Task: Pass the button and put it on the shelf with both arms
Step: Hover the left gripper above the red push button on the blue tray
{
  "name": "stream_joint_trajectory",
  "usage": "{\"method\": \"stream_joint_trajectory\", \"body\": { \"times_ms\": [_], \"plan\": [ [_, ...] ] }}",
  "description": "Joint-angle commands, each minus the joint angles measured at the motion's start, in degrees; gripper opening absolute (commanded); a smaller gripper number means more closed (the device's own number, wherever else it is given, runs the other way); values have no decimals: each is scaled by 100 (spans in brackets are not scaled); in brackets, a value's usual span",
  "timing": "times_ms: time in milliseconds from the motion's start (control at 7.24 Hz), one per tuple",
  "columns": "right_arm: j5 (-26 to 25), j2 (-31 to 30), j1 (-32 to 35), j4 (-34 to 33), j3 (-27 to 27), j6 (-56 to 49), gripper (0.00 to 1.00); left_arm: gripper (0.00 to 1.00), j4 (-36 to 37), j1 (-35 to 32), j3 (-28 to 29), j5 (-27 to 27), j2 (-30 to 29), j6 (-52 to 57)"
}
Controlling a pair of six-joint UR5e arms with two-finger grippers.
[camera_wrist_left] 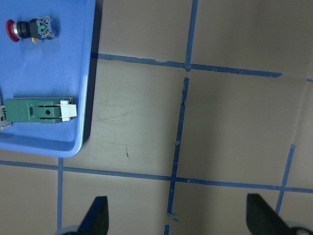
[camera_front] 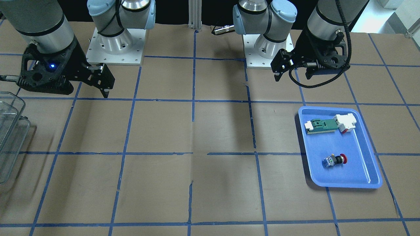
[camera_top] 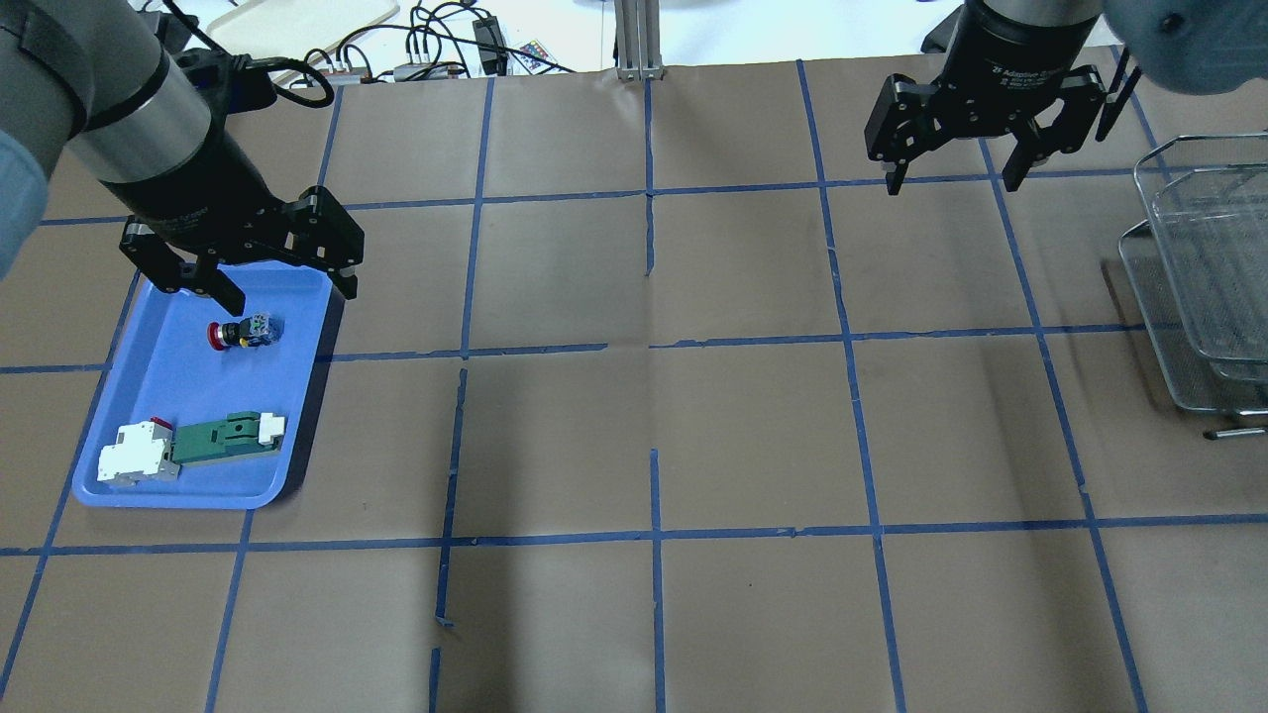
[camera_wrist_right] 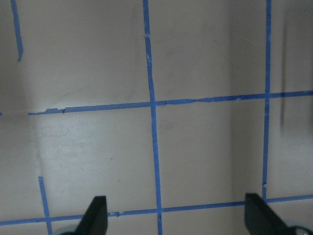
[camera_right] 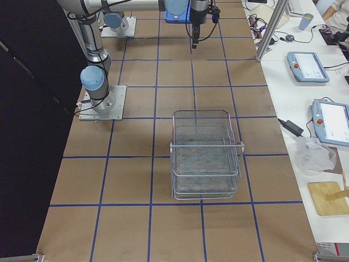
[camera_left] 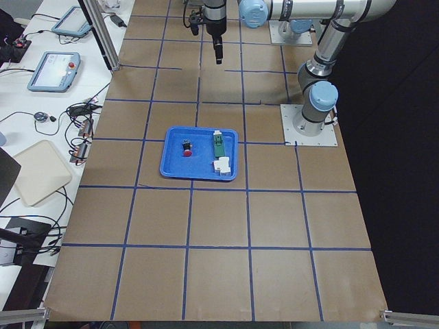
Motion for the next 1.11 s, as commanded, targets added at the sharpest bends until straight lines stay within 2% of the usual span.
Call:
{"method": "stream_joint_trajectory", "body": {
  "times_ms": [0, 691, 829, 967],
  "plan": [
    [21, 3, -3, -23, 0, 0, 100, 100, -45, -34, 10, -28, 40, 20],
    [3, -32, -29, -5, 0, -9, 100, 100, 34, 115, -8, 77, -57, -23],
    [-14, -32, -29, -5, 0, -9, 100, 100, 234, 350, 1, 60, -57, -67],
    [3, -24, -29, -14, 0, -9, 100, 100, 306, 857, 35, 34, -57, -68]
  ]
}}
